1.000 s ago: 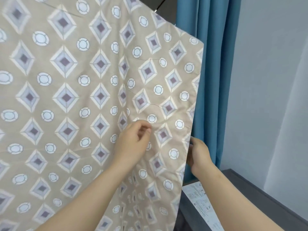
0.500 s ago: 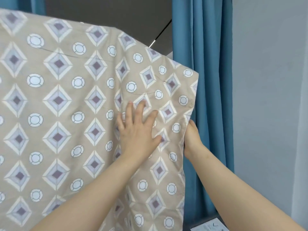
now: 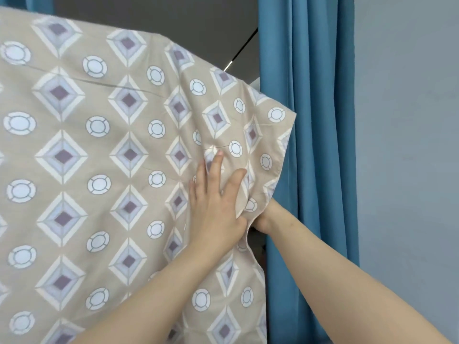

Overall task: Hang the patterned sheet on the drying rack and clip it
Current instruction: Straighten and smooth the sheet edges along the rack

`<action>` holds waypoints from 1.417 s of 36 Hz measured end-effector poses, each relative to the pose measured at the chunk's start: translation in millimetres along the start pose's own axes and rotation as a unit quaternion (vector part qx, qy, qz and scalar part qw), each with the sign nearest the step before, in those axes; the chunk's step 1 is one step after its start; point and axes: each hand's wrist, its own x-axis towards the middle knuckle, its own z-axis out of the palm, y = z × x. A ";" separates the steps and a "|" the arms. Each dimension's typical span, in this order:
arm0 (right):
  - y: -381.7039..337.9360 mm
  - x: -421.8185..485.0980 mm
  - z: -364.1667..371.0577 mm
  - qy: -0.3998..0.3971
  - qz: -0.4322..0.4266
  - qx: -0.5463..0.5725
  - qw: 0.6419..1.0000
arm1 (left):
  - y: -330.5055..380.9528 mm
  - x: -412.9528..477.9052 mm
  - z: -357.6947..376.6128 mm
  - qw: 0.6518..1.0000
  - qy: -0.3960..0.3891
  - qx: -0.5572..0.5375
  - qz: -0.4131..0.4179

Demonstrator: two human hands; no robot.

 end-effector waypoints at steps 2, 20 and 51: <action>6.7 -2.5 9.0 0.034 -0.013 0.040 0.999 | 0.7 -1.3 1.4 1.000 -0.005 -0.030 0.003; -29.3 -8.3 -37.0 0.180 -0.143 -0.104 0.968 | 4.6 -9.4 -4.8 0.998 -0.035 -0.042 0.023; 5.2 -127.9 -61.7 0.037 -0.006 -0.184 0.982 | 47.8 -50.7 -43.9 0.975 -0.028 -0.197 -0.094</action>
